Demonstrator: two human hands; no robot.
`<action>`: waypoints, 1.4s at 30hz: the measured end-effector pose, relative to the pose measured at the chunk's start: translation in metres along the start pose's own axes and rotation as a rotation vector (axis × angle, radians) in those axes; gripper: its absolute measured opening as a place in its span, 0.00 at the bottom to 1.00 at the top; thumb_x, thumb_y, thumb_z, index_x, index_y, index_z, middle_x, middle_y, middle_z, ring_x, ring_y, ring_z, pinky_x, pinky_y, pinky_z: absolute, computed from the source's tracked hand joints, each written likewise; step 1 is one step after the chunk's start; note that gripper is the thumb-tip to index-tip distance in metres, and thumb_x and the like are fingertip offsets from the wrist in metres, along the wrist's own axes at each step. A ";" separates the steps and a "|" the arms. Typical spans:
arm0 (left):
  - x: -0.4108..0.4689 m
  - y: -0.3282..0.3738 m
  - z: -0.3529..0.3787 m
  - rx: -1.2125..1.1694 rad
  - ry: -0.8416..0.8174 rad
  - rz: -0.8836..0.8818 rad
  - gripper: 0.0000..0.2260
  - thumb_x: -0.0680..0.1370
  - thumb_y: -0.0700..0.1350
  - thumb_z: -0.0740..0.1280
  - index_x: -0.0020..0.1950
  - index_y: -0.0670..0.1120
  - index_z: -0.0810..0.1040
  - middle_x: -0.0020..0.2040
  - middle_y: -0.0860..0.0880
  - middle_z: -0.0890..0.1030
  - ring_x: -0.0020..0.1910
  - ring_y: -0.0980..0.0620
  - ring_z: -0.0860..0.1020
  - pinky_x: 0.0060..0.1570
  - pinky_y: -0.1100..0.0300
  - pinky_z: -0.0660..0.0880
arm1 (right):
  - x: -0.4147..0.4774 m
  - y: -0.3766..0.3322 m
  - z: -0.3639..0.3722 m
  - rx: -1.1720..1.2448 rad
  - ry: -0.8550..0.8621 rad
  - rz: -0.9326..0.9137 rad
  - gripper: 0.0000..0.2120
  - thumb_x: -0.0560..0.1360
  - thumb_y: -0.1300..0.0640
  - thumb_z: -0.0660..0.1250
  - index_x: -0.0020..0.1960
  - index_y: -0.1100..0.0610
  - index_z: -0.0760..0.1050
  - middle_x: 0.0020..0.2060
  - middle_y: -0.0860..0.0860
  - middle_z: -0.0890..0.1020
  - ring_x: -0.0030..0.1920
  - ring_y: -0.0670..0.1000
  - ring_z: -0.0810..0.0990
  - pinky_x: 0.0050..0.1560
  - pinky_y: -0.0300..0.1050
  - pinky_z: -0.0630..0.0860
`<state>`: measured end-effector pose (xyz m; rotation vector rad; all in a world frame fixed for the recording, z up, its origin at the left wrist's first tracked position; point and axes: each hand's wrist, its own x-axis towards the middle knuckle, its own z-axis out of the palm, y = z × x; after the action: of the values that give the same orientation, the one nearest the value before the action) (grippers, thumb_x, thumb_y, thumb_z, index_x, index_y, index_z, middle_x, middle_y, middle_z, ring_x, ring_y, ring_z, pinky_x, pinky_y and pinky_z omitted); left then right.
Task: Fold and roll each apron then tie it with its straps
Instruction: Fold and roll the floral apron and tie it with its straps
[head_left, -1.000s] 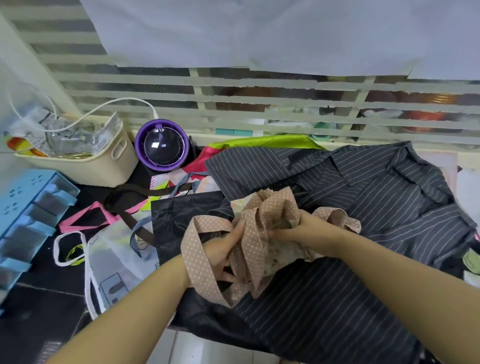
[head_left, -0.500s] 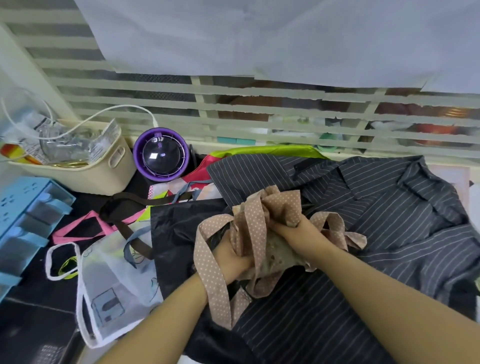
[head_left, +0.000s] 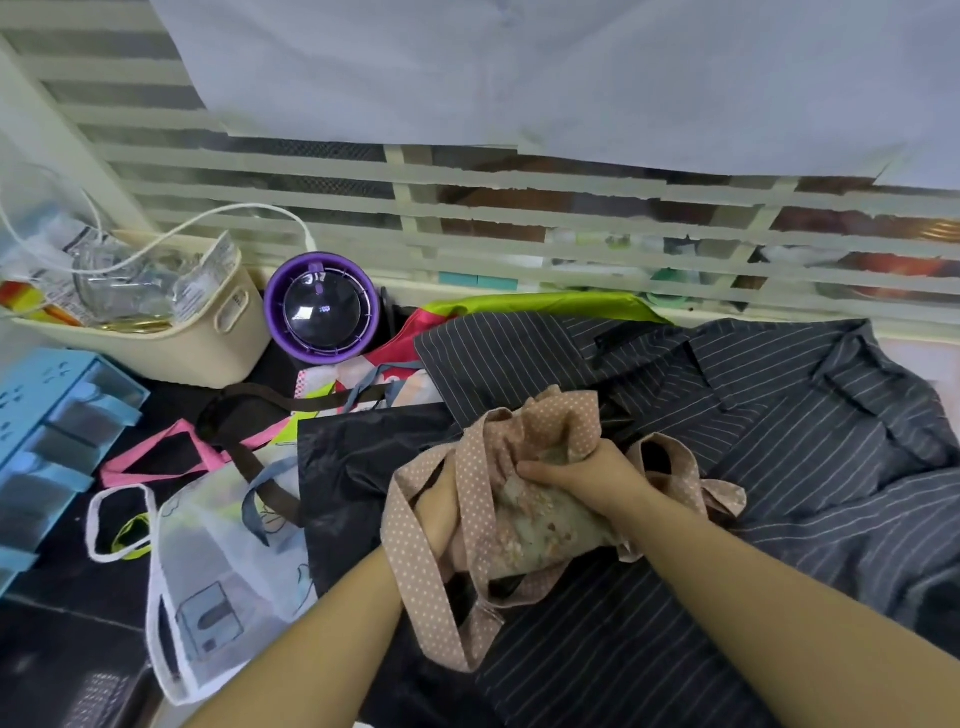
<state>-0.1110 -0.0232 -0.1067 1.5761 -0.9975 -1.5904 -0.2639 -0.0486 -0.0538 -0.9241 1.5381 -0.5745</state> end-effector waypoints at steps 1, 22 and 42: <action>-0.011 0.014 -0.024 -0.167 -0.100 -0.069 0.19 0.82 0.56 0.56 0.62 0.45 0.77 0.54 0.46 0.83 0.56 0.46 0.80 0.58 0.52 0.75 | 0.002 0.002 0.001 0.000 0.020 -0.014 0.24 0.63 0.50 0.80 0.55 0.52 0.77 0.47 0.45 0.81 0.50 0.47 0.79 0.52 0.43 0.75; 0.011 0.032 -0.007 -0.076 0.123 0.196 0.10 0.77 0.37 0.67 0.58 0.43 0.78 0.49 0.53 0.83 0.48 0.58 0.82 0.45 0.69 0.76 | 0.026 -0.018 -0.017 0.072 -0.047 0.174 0.39 0.58 0.41 0.79 0.61 0.59 0.73 0.52 0.52 0.82 0.52 0.53 0.81 0.57 0.52 0.77; -0.103 0.227 0.012 -0.011 -0.064 0.941 0.30 0.63 0.46 0.76 0.62 0.48 0.68 0.47 0.60 0.83 0.49 0.58 0.81 0.50 0.66 0.75 | -0.152 -0.152 -0.087 0.103 -0.153 -0.698 0.15 0.61 0.58 0.75 0.47 0.49 0.80 0.42 0.42 0.85 0.46 0.41 0.83 0.43 0.33 0.78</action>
<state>-0.1300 -0.0406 0.1420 0.8098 -1.4621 -0.9660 -0.3141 -0.0231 0.1709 -1.3942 1.0142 -1.0358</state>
